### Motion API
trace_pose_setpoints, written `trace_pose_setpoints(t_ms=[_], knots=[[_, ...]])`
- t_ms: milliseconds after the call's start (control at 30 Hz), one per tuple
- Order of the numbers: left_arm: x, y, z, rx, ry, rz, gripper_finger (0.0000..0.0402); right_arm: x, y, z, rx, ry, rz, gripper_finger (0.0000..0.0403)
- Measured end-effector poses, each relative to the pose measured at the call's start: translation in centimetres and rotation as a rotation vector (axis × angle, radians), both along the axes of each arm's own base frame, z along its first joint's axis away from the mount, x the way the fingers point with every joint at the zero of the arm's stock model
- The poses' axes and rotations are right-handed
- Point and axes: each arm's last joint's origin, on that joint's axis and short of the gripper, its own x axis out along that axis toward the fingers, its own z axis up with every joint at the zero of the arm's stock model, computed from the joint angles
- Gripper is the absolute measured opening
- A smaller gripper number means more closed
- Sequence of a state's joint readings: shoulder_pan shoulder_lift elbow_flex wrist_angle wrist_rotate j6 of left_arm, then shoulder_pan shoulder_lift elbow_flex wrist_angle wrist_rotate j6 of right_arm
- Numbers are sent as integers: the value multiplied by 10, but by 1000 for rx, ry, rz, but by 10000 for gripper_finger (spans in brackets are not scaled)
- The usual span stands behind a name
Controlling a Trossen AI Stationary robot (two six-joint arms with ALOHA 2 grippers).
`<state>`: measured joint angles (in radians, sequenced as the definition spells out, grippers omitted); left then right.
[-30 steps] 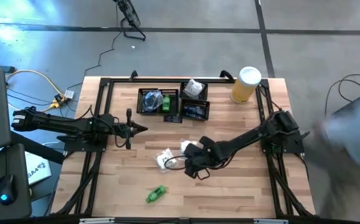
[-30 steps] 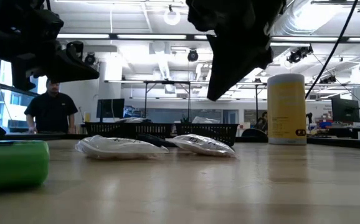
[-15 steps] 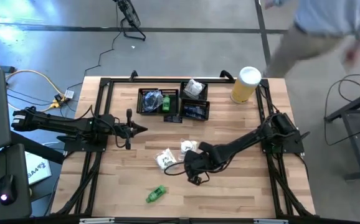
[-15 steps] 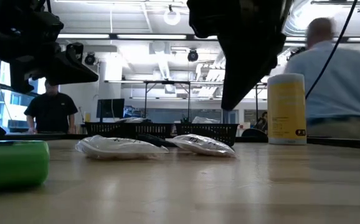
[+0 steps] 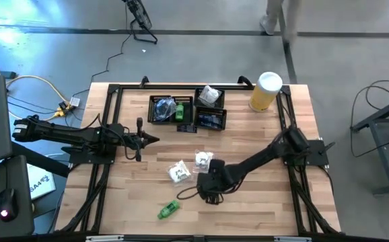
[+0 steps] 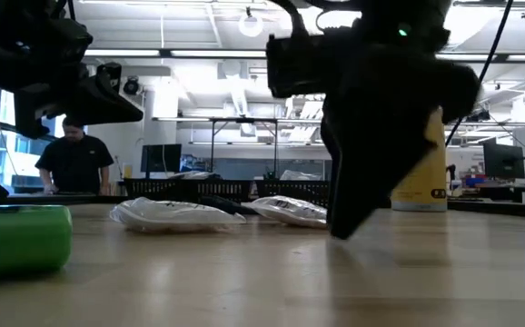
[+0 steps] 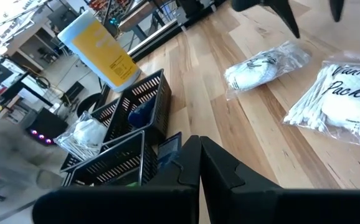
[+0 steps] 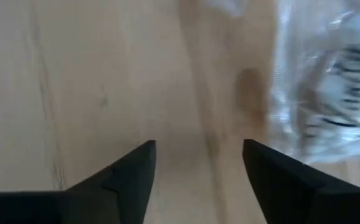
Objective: Pick & Place Travel size toiletries
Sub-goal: Put the white middle cotton buds into the top black bin
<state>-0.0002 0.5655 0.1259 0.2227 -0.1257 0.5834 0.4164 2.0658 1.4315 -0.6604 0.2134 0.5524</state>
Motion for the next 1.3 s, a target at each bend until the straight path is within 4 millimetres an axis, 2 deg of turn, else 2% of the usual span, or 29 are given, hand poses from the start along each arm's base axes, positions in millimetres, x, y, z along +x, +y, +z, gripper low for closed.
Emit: trace_pose_setpoints(t_ms=[167,400,567,1167,1300], knots=[[0,0,-1,18,12,-4,1,0,6,-7,-52,-35,-53,244],[0,0,-1,18,14,-4,1,-2,3,13,-68,-95,-66,205],[0,0,-1,18,16,-4,1,0,-2,14,-105,-104,-55,177],[-1,0,-2,17,26,-7,1,7,-3,-25,-293,-79,-51,169],[-1,0,-2,17,26,-7,1,7,-4,-26,-322,-92,-76,157]])
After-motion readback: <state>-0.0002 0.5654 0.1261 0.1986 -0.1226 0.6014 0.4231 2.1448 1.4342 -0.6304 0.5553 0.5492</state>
